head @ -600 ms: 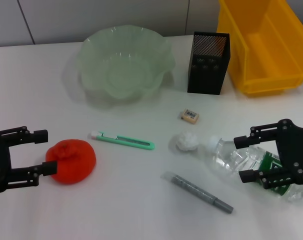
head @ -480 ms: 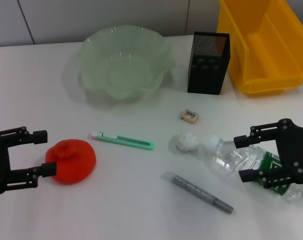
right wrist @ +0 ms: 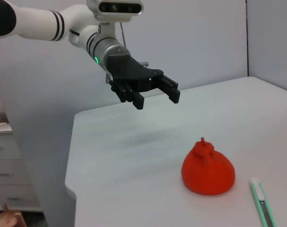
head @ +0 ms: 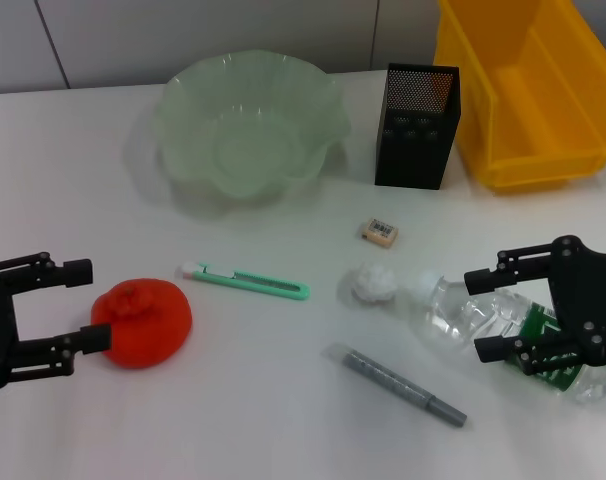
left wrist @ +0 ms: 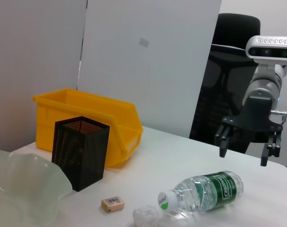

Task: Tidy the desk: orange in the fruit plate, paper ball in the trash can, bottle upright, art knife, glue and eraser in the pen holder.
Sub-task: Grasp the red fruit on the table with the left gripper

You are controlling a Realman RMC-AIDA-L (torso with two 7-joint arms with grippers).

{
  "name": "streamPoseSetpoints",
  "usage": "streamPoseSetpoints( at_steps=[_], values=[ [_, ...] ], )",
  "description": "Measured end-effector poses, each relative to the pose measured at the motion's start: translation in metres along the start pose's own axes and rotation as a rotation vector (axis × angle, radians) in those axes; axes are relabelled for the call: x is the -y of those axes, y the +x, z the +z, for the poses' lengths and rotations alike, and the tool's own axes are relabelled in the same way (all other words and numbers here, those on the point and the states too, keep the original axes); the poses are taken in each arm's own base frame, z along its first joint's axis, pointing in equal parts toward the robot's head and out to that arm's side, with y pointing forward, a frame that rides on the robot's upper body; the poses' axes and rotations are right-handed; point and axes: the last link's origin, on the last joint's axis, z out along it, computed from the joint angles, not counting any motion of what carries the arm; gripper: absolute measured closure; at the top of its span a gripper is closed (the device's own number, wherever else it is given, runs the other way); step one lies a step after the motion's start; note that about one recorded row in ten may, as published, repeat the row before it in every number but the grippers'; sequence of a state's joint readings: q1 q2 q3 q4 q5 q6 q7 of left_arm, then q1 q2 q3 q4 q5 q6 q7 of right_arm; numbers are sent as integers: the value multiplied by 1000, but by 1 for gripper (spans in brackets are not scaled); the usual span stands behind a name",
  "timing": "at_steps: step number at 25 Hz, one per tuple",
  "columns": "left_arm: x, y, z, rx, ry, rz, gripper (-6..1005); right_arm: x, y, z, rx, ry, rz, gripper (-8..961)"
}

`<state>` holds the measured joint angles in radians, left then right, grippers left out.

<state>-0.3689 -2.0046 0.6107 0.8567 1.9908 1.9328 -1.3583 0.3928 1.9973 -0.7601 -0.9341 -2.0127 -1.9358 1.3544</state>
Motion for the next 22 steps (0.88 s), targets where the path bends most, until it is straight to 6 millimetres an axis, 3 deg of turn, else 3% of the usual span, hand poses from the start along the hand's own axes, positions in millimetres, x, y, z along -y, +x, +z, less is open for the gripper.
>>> streamPoseSetpoints(
  at_steps=[6, 13, 22],
  values=[
    [2, 7, -1, -8, 33, -9, 227, -3, 4, -4, 0, 13, 13, 274],
    [3, 34, 3, 92, 79, 5, 226, -4, 8, -7, -16, 24, 27, 276],
    [21, 31, 22, 256, 169, -24, 225, -4, 7, -3, -20, 16, 24, 279]
  ],
)
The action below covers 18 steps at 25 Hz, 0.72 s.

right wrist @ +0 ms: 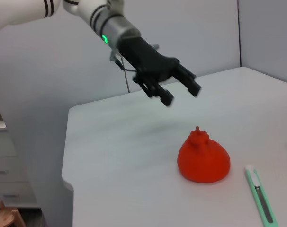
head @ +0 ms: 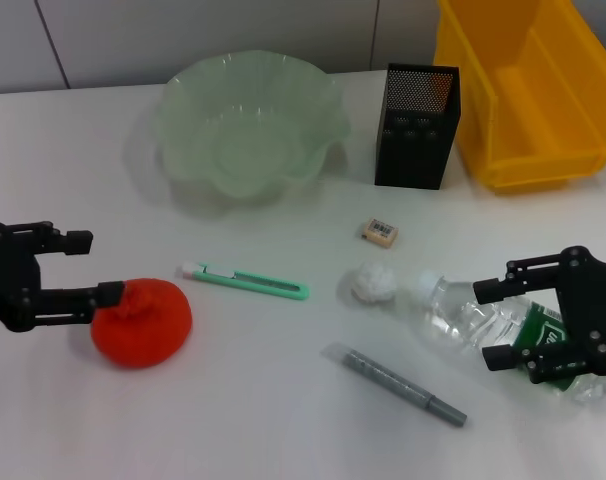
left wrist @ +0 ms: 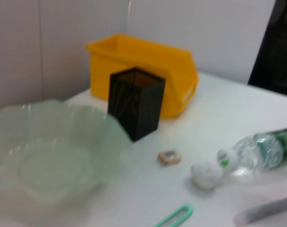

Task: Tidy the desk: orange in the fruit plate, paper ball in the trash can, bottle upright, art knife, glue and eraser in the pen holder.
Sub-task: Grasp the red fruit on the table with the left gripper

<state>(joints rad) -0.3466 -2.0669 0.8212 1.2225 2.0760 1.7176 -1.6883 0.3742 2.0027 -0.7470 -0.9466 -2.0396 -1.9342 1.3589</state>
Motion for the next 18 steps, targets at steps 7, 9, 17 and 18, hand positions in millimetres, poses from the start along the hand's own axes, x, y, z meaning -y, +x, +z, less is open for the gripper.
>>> streamPoseSetpoints(
  at_steps=[7, 9, 17, 18],
  values=[
    [10, -6, 15, 99, 45, -11, 224, 1, -3, 4, 1, -6, -12, 281],
    [12, -9, 19, 132, 52, -17, 224, 2, -4, 4, 0, -4, -13, 281],
    [17, -11, 38, 193, 42, -13, 223, 4, -2, 10, -24, 9, -13, 283],
    [17, -11, 40, 197, 37, -11, 224, 4, -2, 10, -25, 7, -10, 284]
  ],
)
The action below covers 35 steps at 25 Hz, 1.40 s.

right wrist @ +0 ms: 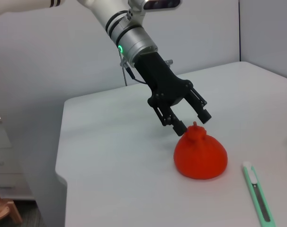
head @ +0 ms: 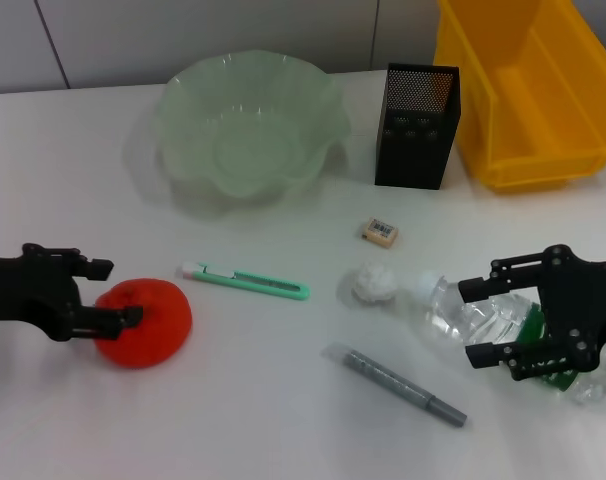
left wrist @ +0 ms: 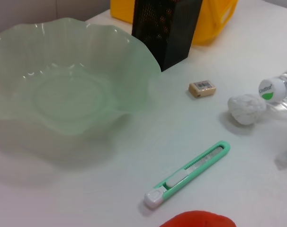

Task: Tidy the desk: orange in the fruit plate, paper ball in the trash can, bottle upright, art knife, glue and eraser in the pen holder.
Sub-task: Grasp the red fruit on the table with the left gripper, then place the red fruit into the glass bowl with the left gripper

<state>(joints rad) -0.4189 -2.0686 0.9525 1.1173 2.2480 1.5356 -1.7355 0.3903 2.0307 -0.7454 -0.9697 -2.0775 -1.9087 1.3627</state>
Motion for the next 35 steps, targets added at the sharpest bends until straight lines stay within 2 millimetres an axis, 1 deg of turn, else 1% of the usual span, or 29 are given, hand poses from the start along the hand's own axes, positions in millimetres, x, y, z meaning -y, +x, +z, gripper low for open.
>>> streamPoseSetpoints(
  at_steps=[1, 5, 6, 8, 15, 21, 30, 31, 34, 35],
  values=[
    [-1, 1, 6, 8, -13, 5, 224, 0, 0, 1, -4, -5, 6, 284],
    [-2, 2, 12, 16, -26, 13, 226, 0, 1, 3, -10, -7, 11, 285],
    [-4, 2, 17, 28, -34, 26, 227, 0, 1, 3, -10, -7, 12, 285],
    [-5, 3, 20, 34, -35, 36, 228, 1, 1, 3, -11, -4, 12, 286],
    [-4, 3, 19, 31, -30, 34, 231, 3, 2, 4, -13, 13, 15, 288],
    [-4, 2, 19, 29, -24, 38, 332, 4, 2, 5, -14, 16, 16, 290],
    [-5, 5, 15, -19, -34, 40, 536, 3, 3, 6, -11, 22, 21, 292],
    [-5, 7, 12, -43, -39, 35, 559, 3, 4, 6, -10, 22, 23, 293],
    [-5, 15, 10, -70, -48, 35, 744, 2, 4, 7, -6, 22, 25, 293],
    [-5, 15, 10, -70, -48, 35, 754, 2, 4, 7, -6, 22, 25, 294]
  ],
)
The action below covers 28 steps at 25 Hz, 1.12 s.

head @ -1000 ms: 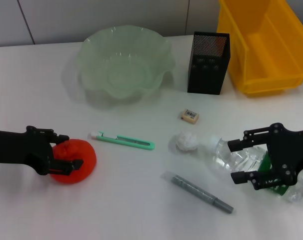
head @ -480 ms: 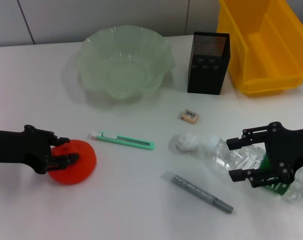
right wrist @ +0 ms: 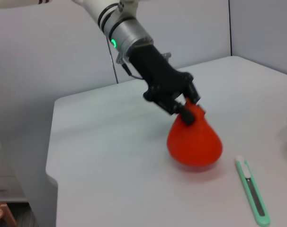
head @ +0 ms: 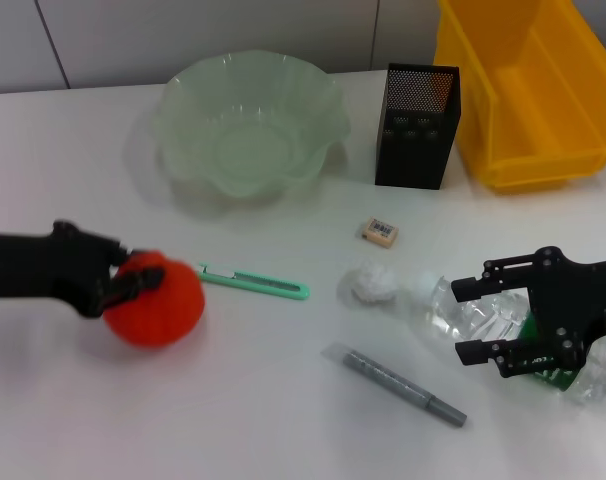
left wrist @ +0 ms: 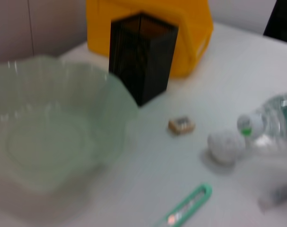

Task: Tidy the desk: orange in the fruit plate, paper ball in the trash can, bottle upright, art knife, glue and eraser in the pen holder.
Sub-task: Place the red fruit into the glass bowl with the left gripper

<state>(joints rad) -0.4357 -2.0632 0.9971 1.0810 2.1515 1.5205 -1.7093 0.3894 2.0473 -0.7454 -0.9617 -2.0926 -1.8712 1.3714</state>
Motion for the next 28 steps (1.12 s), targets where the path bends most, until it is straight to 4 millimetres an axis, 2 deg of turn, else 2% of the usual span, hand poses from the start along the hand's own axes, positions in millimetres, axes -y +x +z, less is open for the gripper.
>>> streamPoseSetpoints(
  at_steps=[1, 4, 8, 10, 11, 14, 15, 16, 20, 21, 24, 28],
  values=[
    [0, 0, 0, 0, 0, 0, 764, 0, 0, 0, 2, 0, 1, 294],
    [4, 33, 1, -99, -7, 0, 795, -1, 0, 1, 4, 0, 2, 295],
    [10, 61, 6, -146, 4, 5, 817, -1, 0, 2, 7, -4, 1, 296],
    [11, 67, 7, -151, 9, 9, 828, -1, -1, 4, 11, -7, -1, 297],
    [18, 93, 15, -175, 38, 12, 833, 0, -2, 5, 11, -13, -3, 297],
    [21, 99, 17, -181, 48, 7, 832, 0, -3, 7, 12, -19, -6, 298],
    [23, 105, 20, -186, 63, 2, 832, 0, -3, 8, 13, -22, -8, 298],
    [30, 121, 33, -191, 111, -2, 832, 0, -4, 10, 15, -25, -11, 298],
    [31, 123, 36, -190, 120, -1, 834, 0, -5, 12, 17, -30, -16, 300],
    [35, 132, 47, -191, 158, -13, 835, 0, -5, 13, 18, -32, -17, 300],
    [42, 143, 64, -202, 238, -52, 836, 0, -6, 14, 20, -35, -18, 301],
    [42, 147, 74, -198, 268, -46, 821, -1, -6, 17, 24, -40, -20, 302]
  ],
)
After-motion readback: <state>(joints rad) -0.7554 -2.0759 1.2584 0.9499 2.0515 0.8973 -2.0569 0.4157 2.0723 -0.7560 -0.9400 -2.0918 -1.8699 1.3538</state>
